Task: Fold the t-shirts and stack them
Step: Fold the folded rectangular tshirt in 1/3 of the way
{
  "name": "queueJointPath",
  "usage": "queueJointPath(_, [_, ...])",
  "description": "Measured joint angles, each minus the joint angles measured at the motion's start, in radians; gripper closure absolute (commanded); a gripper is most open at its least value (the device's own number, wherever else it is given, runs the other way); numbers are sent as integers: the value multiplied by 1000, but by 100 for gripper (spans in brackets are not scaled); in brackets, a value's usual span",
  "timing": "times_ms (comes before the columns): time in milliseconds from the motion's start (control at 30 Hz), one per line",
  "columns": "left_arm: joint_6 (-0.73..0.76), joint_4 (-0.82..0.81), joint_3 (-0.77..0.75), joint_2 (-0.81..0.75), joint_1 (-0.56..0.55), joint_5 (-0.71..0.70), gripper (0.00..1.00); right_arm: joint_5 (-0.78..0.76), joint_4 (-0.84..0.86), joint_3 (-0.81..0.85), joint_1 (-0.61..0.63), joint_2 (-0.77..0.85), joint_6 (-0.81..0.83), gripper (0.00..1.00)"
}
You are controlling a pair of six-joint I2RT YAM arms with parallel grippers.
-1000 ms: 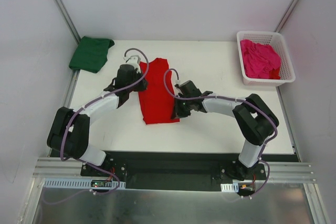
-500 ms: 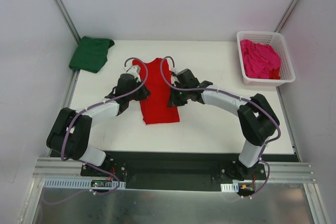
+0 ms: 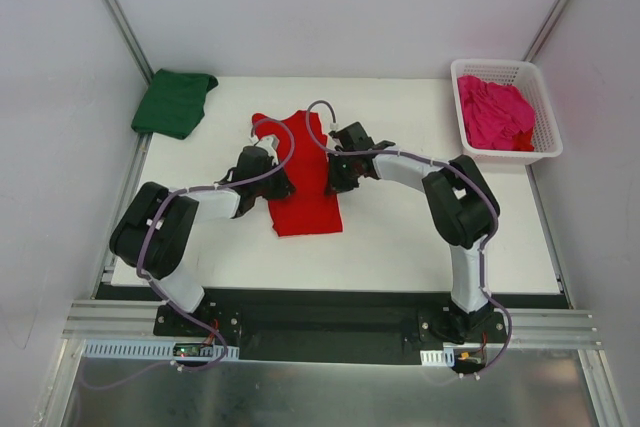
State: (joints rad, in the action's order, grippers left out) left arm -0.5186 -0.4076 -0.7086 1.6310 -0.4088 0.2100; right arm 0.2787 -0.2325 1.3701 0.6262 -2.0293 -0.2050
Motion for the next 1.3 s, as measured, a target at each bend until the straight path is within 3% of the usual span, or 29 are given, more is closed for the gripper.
queueJointPath(500, [-14, -23, -3, 51, -11, 1, 100, -5, -12, 17, -14, -11, 41, 98])
queueJointPath(767, [11, 30, -3, -26, -11, -11, 100, -55, -30, -17, -16, 38, 75, 98])
queueJointPath(867, [20, 69, -3, -101, -11, -13, 94, -77, -42, -70, -18, 110, 84, 96])
queueJointPath(900, [24, 79, -4, -127, -11, -14, 87, -85, -43, -91, -19, 139, 85, 91])
queueJointPath(1033, [43, 129, -3, -263, -11, -38, 79, -114, -54, -149, -20, 238, 90, 82])
queueJointPath(1200, [60, 160, 13, -406, -11, -106, 97, -145, -66, -174, -21, 301, 92, 82])
queueJointPath(1300, [66, 175, 21, -409, -11, -137, 100, -157, -72, -176, -21, 317, 92, 83])
